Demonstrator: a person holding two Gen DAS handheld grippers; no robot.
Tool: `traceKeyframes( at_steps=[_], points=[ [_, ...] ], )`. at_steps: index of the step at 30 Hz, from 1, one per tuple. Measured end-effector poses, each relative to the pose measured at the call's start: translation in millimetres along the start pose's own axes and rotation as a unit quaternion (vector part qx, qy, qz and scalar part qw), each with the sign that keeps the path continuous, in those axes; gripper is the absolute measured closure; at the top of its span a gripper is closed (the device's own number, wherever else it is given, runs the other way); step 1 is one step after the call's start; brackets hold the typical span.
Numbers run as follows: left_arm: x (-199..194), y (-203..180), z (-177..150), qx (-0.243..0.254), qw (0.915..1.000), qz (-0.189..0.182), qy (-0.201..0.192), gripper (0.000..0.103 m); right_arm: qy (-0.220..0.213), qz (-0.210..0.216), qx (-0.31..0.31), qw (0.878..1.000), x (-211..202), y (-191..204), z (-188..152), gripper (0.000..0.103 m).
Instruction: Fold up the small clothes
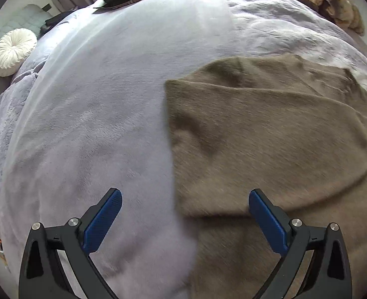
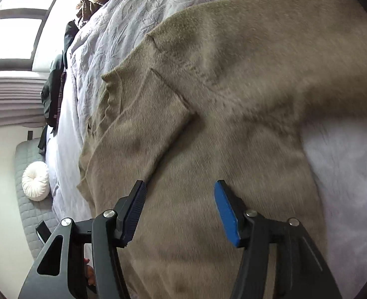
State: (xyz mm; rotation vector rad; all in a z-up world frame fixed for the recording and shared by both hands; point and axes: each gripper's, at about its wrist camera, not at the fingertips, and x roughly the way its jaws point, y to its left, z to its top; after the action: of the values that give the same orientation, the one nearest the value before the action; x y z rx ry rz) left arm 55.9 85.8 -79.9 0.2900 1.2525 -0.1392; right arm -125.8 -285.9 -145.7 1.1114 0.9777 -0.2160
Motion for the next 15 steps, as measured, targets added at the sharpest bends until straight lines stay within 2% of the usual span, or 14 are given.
traceKeyframes(
  at_steps=[5,15],
  points=[
    [-21,-25,-18,0.014,0.9994,-0.032,0.009,0.001,0.006,0.016,0.023,1.0,-12,-10,-13,0.042],
    [-53,-101,-39,0.067,0.9953,-0.067,0.021,0.001,-0.007,0.037,0.065,0.997,-46,-50,-21,0.042]
  ],
)
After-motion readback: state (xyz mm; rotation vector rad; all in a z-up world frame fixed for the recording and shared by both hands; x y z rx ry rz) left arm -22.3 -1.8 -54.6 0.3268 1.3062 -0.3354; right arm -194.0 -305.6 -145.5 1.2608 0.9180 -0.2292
